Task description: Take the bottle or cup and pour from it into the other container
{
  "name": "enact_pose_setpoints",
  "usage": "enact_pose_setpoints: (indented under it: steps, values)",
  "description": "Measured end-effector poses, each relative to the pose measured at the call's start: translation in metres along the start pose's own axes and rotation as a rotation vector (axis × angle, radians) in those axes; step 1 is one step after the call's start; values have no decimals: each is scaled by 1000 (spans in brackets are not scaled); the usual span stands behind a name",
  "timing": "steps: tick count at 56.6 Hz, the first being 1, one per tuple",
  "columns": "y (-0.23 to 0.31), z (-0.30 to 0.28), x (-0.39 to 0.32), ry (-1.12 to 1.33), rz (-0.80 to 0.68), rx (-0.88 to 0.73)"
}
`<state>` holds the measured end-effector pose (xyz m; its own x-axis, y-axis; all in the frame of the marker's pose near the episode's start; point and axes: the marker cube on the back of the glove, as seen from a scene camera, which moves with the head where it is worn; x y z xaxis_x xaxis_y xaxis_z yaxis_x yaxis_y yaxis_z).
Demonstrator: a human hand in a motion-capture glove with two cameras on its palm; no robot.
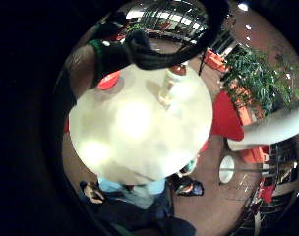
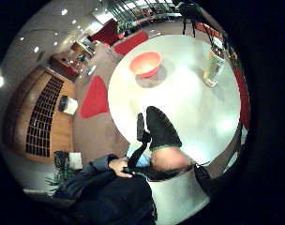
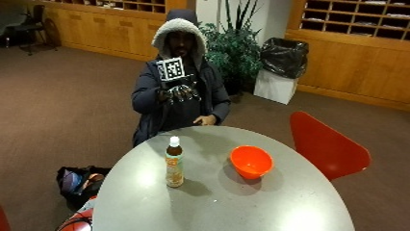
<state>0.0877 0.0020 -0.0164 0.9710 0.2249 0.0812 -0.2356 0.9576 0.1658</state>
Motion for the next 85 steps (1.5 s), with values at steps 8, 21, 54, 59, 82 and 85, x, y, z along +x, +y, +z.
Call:
enact_pose_setpoints:
  steps: [8,21,54,59,82,85]
  values:
    - [-1,-2,34,-68,74,20]
    - [-13,7,89,-197,32,41]
    - [-84,91,181,-745,119,97]
    - [-93,101,186,-788,80,67]
    - [-135,163,183,-968,148,-2]
    - [-139,173,181,-981,144,-20]
